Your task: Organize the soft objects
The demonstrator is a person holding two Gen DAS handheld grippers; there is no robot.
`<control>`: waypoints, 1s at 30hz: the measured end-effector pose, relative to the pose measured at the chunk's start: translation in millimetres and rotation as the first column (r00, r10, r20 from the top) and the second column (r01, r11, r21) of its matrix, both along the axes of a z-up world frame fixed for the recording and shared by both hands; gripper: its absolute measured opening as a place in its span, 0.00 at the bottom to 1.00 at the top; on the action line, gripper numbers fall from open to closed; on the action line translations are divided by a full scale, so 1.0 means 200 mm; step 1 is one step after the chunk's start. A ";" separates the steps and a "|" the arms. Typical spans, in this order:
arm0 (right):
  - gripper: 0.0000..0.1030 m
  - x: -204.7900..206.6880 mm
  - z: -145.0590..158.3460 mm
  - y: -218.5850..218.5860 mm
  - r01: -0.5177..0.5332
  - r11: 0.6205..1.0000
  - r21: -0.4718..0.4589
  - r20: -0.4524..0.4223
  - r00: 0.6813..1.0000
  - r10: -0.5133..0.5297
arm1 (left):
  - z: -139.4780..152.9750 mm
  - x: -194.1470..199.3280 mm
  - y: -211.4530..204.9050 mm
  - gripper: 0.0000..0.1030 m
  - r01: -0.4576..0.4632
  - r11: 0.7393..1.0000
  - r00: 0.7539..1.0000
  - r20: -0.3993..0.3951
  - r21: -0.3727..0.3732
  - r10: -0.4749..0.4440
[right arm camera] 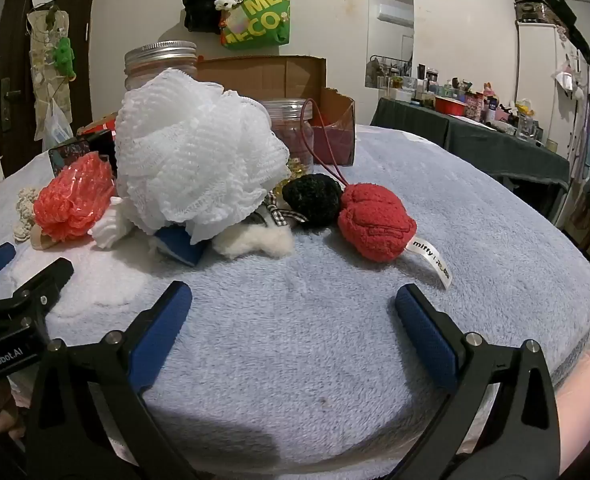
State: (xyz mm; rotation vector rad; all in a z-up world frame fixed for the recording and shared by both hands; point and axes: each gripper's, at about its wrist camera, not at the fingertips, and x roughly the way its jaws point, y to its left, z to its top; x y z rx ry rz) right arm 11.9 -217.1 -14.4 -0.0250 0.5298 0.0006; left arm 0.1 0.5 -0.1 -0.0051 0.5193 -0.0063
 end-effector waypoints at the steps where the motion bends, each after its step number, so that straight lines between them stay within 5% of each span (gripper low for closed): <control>1: 1.00 0.00 0.00 0.00 0.000 1.000 -0.001 0.000 1.000 0.000 | 0.00 0.00 0.00 1.00 0.000 1.000 1.000 0.003 0.010 0.000; 30: 1.00 -0.01 0.00 -0.01 0.000 1.000 0.001 0.003 1.000 0.000 | 0.00 0.00 0.00 1.00 0.000 1.000 1.000 -0.001 0.011 0.000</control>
